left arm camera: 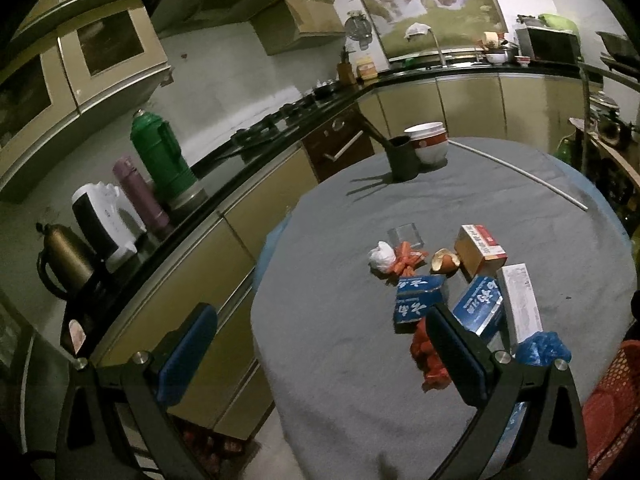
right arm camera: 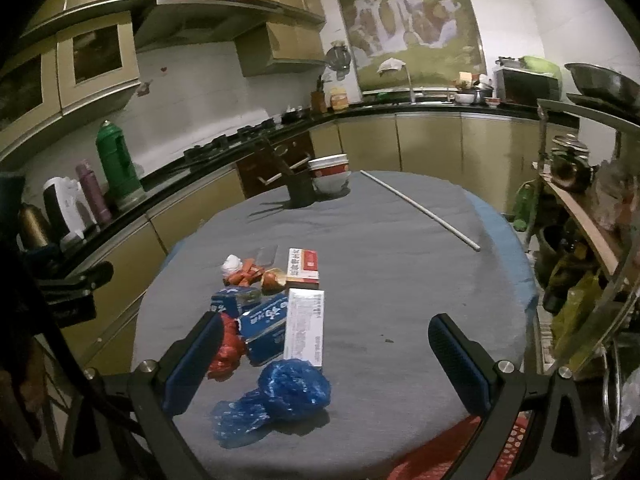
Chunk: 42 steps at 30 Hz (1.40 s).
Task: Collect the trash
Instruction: 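Move the right tool toward the white leaflet while the left tool approaches the red bag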
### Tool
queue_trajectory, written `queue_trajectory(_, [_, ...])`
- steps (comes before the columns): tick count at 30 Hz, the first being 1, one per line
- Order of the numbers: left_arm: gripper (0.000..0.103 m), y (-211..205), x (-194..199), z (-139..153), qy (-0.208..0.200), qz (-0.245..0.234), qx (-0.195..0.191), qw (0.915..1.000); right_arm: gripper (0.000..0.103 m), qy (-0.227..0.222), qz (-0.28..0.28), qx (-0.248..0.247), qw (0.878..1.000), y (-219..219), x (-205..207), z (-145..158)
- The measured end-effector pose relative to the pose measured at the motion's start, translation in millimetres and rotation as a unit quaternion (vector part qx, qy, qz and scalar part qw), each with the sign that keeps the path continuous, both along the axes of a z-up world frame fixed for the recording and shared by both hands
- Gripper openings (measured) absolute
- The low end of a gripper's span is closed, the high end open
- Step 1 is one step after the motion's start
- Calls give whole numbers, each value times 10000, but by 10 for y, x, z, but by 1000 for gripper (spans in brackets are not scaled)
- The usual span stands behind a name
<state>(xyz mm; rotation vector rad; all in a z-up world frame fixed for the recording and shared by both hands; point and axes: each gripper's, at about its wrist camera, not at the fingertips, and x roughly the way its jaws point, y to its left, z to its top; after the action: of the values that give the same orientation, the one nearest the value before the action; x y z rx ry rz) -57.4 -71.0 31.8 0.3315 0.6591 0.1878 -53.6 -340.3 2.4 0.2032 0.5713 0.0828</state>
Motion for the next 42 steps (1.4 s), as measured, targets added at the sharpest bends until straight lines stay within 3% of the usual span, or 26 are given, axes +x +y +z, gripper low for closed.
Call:
queue_trajectory(7, [103,210,29,25,-81,-43,-198,9998,103,34,30,-101,9999,232,49,79])
queue_trajectory(18, [103,361,292,-156,164,-217,-610,9978,103,260,24,-416,9988,539,174,120])
queue_trajectory(42, [103,733,739,-439,374,-342,-936,9943,103,655,-122,-731,9951,982,632,34])
